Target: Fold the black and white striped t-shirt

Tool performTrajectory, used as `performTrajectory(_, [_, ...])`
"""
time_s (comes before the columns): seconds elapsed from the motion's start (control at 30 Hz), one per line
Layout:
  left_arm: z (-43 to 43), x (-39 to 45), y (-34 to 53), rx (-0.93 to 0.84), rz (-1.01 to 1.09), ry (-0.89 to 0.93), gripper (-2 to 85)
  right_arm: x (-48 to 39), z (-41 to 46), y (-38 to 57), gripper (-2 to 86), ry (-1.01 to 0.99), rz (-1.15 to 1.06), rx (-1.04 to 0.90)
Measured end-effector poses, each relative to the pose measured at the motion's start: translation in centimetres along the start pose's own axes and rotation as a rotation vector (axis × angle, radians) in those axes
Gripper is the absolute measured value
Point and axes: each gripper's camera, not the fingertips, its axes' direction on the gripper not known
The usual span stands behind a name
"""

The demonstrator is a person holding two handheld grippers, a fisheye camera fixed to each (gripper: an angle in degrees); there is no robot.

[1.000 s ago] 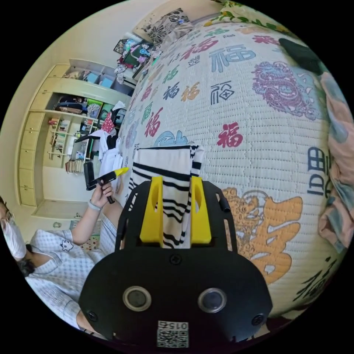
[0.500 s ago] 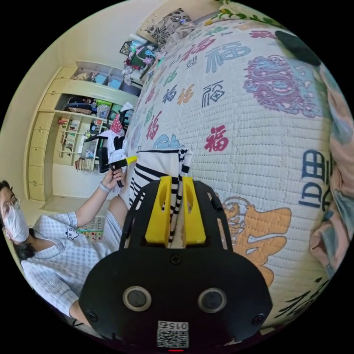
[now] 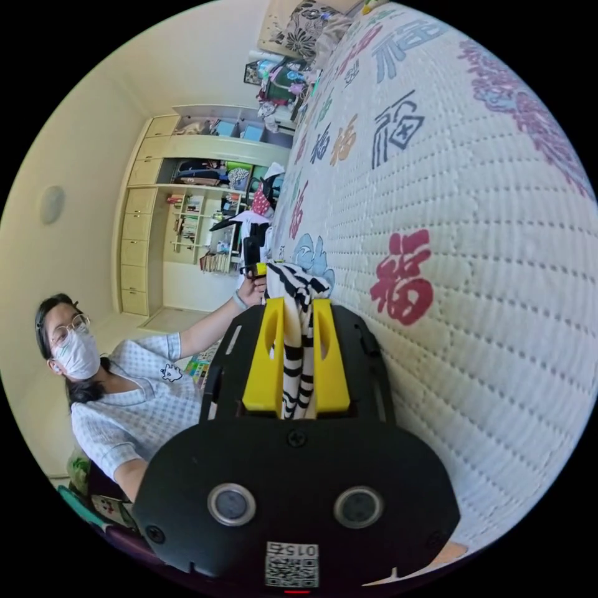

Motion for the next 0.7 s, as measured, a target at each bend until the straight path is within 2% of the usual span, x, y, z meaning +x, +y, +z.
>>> performTrajectory(0.1, [0.8,0.3,-0.8,-0.050,0.010,-0.007,2.6,-1.0,0.2,0.6,5.6,0.004,-0.008,-0.033])
performTrajectory(0.27, [0.3,5.1,-2.7,-0.062,0.212,-0.097,0.7,-5.9,-0.7,1.7,5.0,0.119,-0.147,-0.053])
performTrajectory(0.43, [-0.9,11.7,-3.7,0.028,0.464,-0.153,0.5,-13.4,-2.7,3.1,5.0,0.214,-0.367,0.082])
performTrajectory(0.53, [-0.1,14.9,-2.1,-0.040,0.595,-0.208,0.6,-16.5,-1.7,5.0,5.1,0.303,-0.451,0.027])
performTrajectory(0.7, [1.5,17.8,4.1,-0.107,0.736,-0.179,0.6,-19.6,0.8,11.2,5.2,0.320,-0.545,-0.054])
